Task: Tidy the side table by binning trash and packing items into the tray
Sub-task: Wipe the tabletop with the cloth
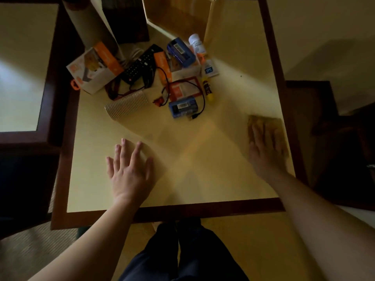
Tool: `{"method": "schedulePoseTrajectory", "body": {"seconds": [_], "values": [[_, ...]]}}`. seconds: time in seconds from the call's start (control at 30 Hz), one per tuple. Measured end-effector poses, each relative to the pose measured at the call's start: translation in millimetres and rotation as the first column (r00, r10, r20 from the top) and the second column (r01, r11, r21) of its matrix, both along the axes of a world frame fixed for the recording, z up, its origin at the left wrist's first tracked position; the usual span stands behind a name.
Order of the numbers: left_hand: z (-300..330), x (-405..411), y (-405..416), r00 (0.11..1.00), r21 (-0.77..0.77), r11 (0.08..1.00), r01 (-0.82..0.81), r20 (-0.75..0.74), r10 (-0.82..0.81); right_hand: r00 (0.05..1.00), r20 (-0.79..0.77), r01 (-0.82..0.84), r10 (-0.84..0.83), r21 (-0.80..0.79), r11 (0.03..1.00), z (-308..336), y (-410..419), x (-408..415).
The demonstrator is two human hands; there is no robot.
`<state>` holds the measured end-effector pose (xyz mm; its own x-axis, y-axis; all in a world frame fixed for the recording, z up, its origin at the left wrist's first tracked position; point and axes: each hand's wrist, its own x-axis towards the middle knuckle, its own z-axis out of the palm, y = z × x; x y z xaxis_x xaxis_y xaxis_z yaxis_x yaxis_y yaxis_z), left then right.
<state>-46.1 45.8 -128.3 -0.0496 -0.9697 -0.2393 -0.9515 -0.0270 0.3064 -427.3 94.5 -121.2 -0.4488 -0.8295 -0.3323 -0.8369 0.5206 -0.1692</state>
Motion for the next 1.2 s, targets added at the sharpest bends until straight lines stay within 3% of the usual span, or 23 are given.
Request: {"method": "schedulePoseTrajectory", "body": {"seconds": [0.07, 0.13, 0.2, 0.27, 0.33, 0.4, 0.47, 0.5, 0.53, 0.57, 0.63, 0.67, 0.73, 0.8, 0.87, 0.93, 0.97, 1.0, 1.03, 1.1, 1.13, 1.2], "values": [[0, -1, 0, 1.000, -0.004, 1.000, -0.008, -0.005, 0.008, 0.994, 0.022, 0.105, -0.105, -0.005, 0.994, -5, -25, 44], [-1, -1, -1, 1.000, -0.018, 1.000, -0.024, -0.002, 0.024, 0.976, 0.022, -0.217, 0.217, -0.021, 0.976, -4, 0, 95], [-2, -2, -1, 0.999, -0.026, 0.999, -0.035, -0.012, 0.034, 0.805, 0.126, -0.583, 0.580, -0.013, 0.812, -1, 62, 100], [-4, -2, -1, 0.999, -0.033, 0.998, -0.044, -0.016, 0.044, 0.747, 0.086, -0.663, 0.659, 0.027, 0.748, 3, 93, 42], [-5, -3, -1, 0.999, -0.046, 0.998, -0.045, -0.011, 0.044, 0.800, -0.064, -0.593, 0.597, 0.071, 0.802, -4, 76, -32], [-7, -2, -2, 0.999, -0.054, 0.998, -0.045, -0.011, 0.044, 0.936, -0.147, -0.326, 0.321, -0.015, 0.945, -12, 23, -71], [-8, -2, -2, 0.999, -0.054, 0.998, -0.042, -0.005, 0.041, 0.994, -0.104, 0.026, -0.033, -0.071, 0.997, -16, -39, -49], [-8, -1, -2, 0.999, -0.053, 0.998, -0.042, -0.001, 0.042, 0.995, -0.086, 0.050, -0.057, -0.084, 0.995, -20, -55, -17], [-8, -1, -1, 0.999, -0.051, 0.998, -0.045, 0.002, 0.045, 0.996, -0.086, -0.035, 0.024, -0.130, 0.991, -22, -55, 20], [-7, -1, -1, 0.999, -0.052, 0.998, -0.047, 0.003, 0.047, 0.974, -0.076, -0.221, 0.212, -0.138, 0.966, -22, -36, 55], [-6, -1, -1, 0.999, -0.058, 0.997, -0.051, -0.009, 0.050, 0.751, -0.013, -0.657, 0.660, -0.108, 0.746, -14, 43, 93], [-6, -2, -2, 0.999, -0.061, 0.997, -0.052, -0.012, 0.051, 0.643, 0.006, -0.761, 0.766, -0.102, 0.640, -9, 82, 85], [-7, -3, -2, 0.999, -0.058, 0.997, -0.047, -0.009, 0.046, 0.581, -0.050, -0.813, 0.813, -0.073, 0.577, -1, 115, 21], [-8, -3, -2, 0.998, -0.059, 0.997, -0.055, -0.006, 0.055, 0.663, -0.114, -0.742, 0.740, 0.033, 0.669, -5, 90, -49], [-7, -3, -2, 0.998, -0.065, 0.996, -0.057, -0.012, 0.057, 0.841, -0.192, -0.523, 0.506, -0.051, 0.851, -14, 28, -83], [-6, -4, -2, 0.999, -0.063, 0.997, -0.051, -0.013, 0.050, 0.970, -0.182, -0.191, 0.162, -0.154, 0.969, -17, -48, -60], [-5, -4, -2, 0.999, -0.056, 0.997, -0.052, -0.010, 0.051, 0.984, -0.148, -0.119, 0.099, -0.132, 0.984, -19, -70, -31], [-5, -3, -2, 0.999, -0.055, 0.997, -0.054, -0.005, 0.054, 0.981, -0.129, -0.159, 0.143, -0.127, 0.979, -21, -74, 3], [-5, -3, -2, 0.999, -0.056, 0.997, -0.052, -0.005, 0.052, 0.943, -0.114, -0.326, 0.313, -0.123, 0.937, -22, -53, 35], [-4, -3, -2, 0.999, -0.054, 0.997, -0.047, -0.016, 0.047, 0.669, -0.039, -0.742, 0.742, -0.094, 0.664, -18, 36, 66], [-4, -3, -3, 0.999, -0.055, 0.997, -0.047, -0.017, 0.046, 0.535, -0.008, -0.841, 0.845, -0.097, 0.532, -10, 77, 57], [-5, -4, -2, 0.999, -0.060, 0.997, -0.044, -0.010, 0.044, 0.427, -0.050, -0.903, 0.903, -0.082, 0.423, -3, 100, -7]]}}
